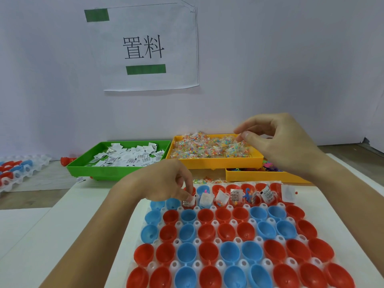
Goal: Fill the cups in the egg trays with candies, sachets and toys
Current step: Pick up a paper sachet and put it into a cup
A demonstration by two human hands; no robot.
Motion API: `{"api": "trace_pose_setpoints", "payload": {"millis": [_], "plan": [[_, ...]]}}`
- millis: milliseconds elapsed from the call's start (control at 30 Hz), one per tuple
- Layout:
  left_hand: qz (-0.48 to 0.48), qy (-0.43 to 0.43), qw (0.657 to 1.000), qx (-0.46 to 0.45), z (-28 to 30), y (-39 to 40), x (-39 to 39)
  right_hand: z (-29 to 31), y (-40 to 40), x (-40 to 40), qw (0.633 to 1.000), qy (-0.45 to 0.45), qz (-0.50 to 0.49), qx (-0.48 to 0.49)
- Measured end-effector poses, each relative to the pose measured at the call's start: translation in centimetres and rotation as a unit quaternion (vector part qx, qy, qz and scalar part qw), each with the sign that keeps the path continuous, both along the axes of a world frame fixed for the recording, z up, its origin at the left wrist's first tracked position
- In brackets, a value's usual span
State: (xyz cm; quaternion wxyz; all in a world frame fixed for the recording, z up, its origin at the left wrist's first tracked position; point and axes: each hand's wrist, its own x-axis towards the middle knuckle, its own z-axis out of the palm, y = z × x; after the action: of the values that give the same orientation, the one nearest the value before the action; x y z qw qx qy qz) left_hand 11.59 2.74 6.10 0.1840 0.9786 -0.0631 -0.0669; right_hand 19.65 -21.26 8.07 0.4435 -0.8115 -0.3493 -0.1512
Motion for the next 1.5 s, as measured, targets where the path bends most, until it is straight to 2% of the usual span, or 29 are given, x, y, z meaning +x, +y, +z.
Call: {"api": "trace_pose_setpoints", "payload": {"millis": [533, 700, 867, 1100, 1333, 1500], "plan": [[0.01, 0.015, 0.999, -0.035, -0.2, 0.2, 0.2, 0.4, -0.5, 0.1, 1.0, 0.008, -0.007, 0.006], [0.018, 0.026, 0.999, -0.004, -0.4, 0.5, 0.2, 0.2, -1.1, 1.0, 0.999, 0.018, -0.023, 0.015], [0.01, 0.016, 1.0, 0.016, -1.0, 0.4, 0.4, -0.6, -3.1, 3.0, 0.996, 0.022, -0.079, 0.017], [0.012, 0.027, 1.0, 0.003, -0.8, 0.6, 0.4, -4.4, -5.9, 6.7, 0.975, 0.066, -0.19, -0.094], [0.021, -0.029, 0.999, -0.025, 0.1, 0.4, 0.0, -6.7, -4.5, 6.4, 0.963, 0.107, -0.162, -0.189], [0.012, -0.068, 0.997, -0.037, 0.6, -0.1, -0.1, -7.6, -3.5, 5.6, 0.941, 0.168, -0.193, -0.223]]}}
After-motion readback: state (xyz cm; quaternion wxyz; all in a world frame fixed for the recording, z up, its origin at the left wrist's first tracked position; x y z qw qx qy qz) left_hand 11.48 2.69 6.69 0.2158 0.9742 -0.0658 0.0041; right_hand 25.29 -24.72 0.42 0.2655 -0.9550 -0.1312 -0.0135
